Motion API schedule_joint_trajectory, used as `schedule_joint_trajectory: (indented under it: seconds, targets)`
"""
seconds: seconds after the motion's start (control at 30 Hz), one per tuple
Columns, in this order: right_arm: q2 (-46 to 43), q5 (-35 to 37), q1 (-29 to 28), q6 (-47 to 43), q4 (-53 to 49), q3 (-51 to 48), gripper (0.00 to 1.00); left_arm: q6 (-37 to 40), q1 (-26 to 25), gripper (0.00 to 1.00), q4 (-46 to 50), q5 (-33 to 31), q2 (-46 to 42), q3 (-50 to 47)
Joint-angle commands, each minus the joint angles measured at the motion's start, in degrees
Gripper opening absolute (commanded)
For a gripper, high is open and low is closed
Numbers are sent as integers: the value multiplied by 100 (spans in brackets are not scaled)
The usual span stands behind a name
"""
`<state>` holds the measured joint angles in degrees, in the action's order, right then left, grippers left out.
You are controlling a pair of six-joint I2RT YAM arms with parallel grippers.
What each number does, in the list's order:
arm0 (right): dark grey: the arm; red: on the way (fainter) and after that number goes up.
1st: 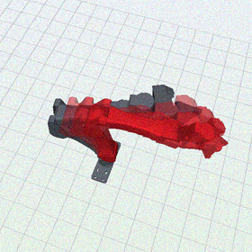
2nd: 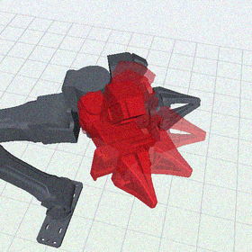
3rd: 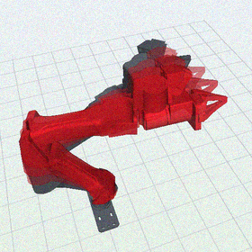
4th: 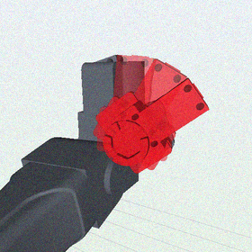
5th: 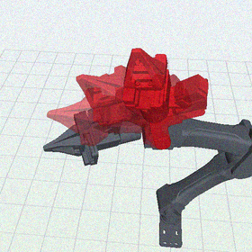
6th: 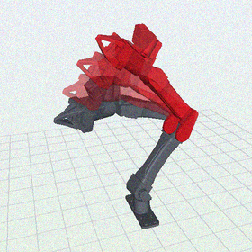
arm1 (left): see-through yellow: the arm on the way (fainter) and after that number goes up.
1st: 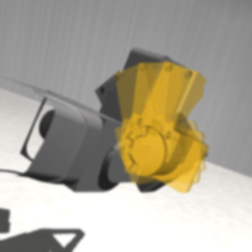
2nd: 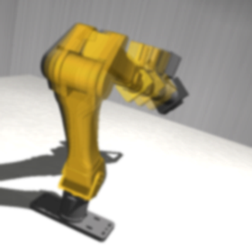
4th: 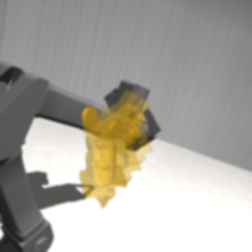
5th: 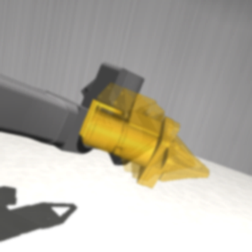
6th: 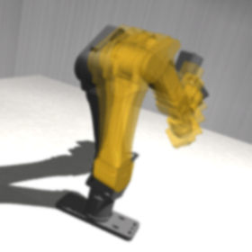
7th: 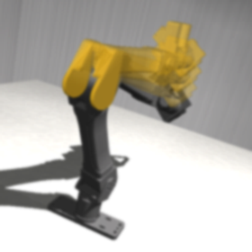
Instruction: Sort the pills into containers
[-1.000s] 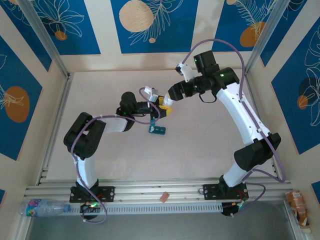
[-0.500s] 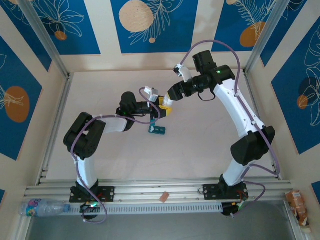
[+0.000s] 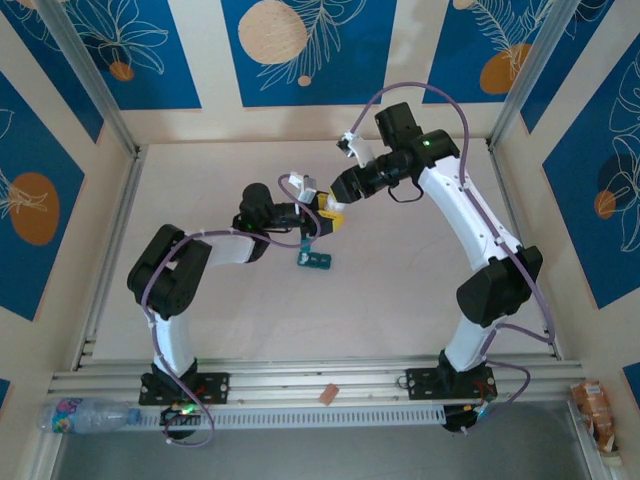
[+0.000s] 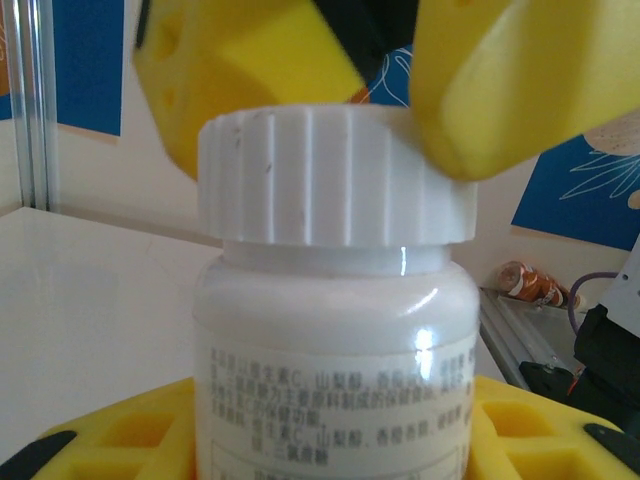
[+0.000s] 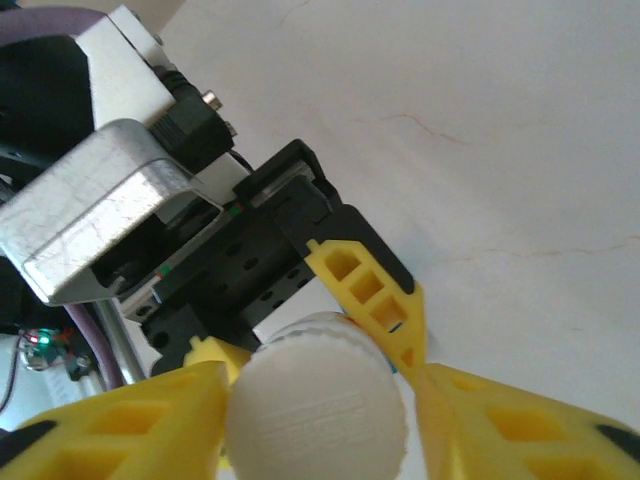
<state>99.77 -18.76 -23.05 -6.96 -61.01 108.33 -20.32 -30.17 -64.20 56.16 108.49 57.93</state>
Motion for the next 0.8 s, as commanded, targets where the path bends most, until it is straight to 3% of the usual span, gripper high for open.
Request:
schedule_joint_trajectory:
  seconds: [0.0,0.17,0.27,0.5,0.6,0.77]
  targets:
    - [25,-67,-9,-1,-91,58,41,-45,18,0,-291,157,-126,165]
    - [-101,145,-89,344,65,-187,37,-103,15,0,-369,141,-122,183]
    - [-128,670,-270,885,67,-299,37,-130,16,0,-408,115,-110,191]
    - [-290,2080,-749,2922,98,-876,38,-140,14,0,-426,104,-88,205]
    - [-586,2133,-874,3508,559,-1426,39,-133,14,0,-435,92,-82,188]
    - [-757,2020,-903,3672,824,-1637,39,-147,12,0,-444,96,-65,195]
